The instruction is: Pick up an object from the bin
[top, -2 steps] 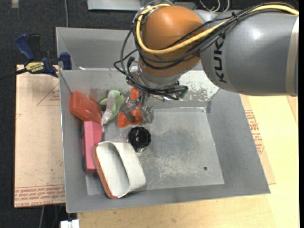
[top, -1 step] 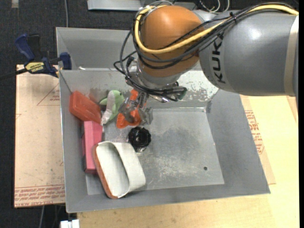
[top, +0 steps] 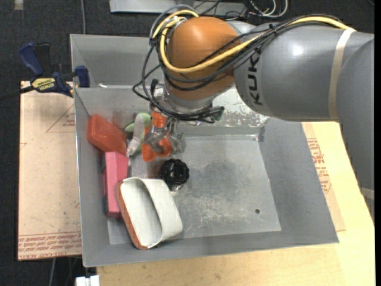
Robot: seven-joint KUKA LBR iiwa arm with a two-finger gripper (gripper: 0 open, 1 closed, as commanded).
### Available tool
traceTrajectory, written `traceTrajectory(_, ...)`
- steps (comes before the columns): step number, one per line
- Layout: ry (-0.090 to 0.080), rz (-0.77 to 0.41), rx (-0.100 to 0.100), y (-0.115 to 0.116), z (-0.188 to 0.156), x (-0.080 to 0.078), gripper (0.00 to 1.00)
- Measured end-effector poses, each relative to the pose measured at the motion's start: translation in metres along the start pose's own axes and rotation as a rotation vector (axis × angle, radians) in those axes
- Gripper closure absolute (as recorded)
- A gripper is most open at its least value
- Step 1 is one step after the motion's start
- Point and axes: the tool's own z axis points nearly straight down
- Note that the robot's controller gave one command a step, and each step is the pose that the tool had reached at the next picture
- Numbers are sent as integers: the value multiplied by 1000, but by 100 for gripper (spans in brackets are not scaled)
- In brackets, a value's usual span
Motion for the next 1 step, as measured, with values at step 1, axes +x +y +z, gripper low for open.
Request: traceTrajectory(1, 2, 46, -12, 50, -5, -12, 100)
